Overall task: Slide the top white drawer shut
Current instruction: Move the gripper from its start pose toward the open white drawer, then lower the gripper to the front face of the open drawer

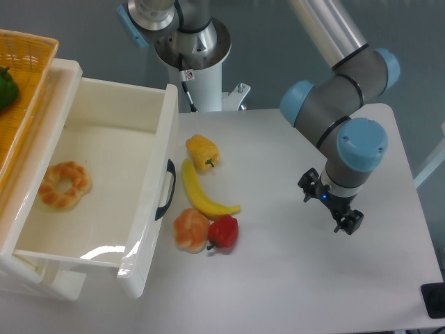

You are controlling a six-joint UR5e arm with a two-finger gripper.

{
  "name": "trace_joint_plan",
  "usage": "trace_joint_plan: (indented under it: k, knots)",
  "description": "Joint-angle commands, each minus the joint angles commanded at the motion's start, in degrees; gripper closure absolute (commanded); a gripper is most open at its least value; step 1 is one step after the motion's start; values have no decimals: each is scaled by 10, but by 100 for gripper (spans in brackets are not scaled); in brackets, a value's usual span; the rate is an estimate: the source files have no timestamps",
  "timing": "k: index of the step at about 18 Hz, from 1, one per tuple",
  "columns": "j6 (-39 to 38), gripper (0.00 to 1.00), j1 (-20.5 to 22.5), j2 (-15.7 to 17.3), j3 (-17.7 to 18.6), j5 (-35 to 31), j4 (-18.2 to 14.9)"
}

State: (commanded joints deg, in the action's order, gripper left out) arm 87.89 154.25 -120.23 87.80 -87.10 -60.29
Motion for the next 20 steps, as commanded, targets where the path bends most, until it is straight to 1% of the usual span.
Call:
trace_joint_plan:
  k: [3, 9, 10, 11, 13, 14, 15, 16, 17, 19, 20]
  knots:
    - [-15, 0, 1, -3, 0, 6, -2]
    - [-108, 0, -6, -19, -3, 20, -1]
    - [-118, 4, -8, -19, -3, 25, -1]
    - [-127, 17, -11, -18, -3, 31, -1]
    - [-162, 49, -19, -11, -2, 48, -3]
    - [-186, 76, -25, -7, -1, 59, -4]
    - [-207, 88, -32, -3, 1, 65, -4]
    - [-224, 97, -41, 2, 2, 68, -5]
    - [-241, 100, -51, 8, 6, 68, -5]
    - [-275, 100, -64, 24, 18, 69, -5]
    - [-280, 100, -71, 31, 21, 75, -7]
